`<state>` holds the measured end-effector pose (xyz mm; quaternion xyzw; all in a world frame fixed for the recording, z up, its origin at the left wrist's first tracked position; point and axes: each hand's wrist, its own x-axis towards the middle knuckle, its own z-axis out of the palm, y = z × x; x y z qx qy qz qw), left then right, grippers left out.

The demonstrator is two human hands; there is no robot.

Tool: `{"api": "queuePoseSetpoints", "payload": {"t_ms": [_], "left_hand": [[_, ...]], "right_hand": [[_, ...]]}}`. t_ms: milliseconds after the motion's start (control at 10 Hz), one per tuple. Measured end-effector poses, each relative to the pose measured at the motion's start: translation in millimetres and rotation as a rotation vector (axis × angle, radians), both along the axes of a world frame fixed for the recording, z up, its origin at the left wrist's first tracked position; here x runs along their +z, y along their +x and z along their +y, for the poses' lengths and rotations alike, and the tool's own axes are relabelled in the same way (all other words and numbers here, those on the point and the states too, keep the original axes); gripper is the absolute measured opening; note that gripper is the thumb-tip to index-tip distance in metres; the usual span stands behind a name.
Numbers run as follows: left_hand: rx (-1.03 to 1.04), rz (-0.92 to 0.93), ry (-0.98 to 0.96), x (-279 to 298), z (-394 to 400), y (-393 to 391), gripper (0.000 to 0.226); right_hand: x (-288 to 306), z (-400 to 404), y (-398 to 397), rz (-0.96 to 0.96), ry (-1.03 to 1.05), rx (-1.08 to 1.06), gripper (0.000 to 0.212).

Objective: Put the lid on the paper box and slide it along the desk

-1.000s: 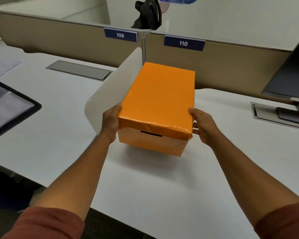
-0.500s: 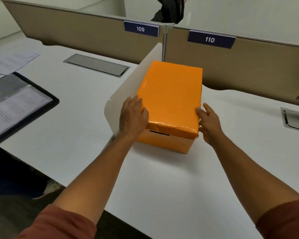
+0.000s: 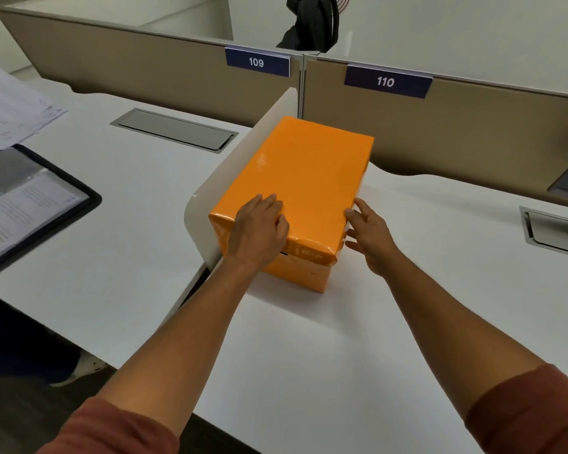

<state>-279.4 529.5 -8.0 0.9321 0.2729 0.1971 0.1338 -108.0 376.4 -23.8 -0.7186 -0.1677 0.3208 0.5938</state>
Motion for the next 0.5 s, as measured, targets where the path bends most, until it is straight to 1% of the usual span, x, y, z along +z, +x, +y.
{"api": "queuePoseSetpoints", "payload": {"t_ms": [100,200,300,400,500], "left_hand": [[0.009,0.006,-0.019,0.3,-3.9,-0.9,0.044],[0.029,0.021,-0.053,4.5,-6.4,3.3,0.044],[0.061,0.052,-0.07,10.4,-17.1,10.3,0.052],[0.054,0.043,-0.117,13.3,-31.8,19.6,0.062],[0.006,0.053,-0.102,21.1,-52.3,36.1,0.064]], "right_hand": [[3.3,-3.7,-1.2,-0.114,-0.058,0.063,0.062],[7.9,-11.4,4.5,-0.17,-0.131,0.127,0.065],[11.8,-27.1,9.1,-0.257,-0.172,0.096,0.065],[12.8,-53.9,13.9,-0.48,-0.191,0.1,0.063],[14.6,-91.7,23.4,-0.771,-0.303,0.14,0.064]]}}
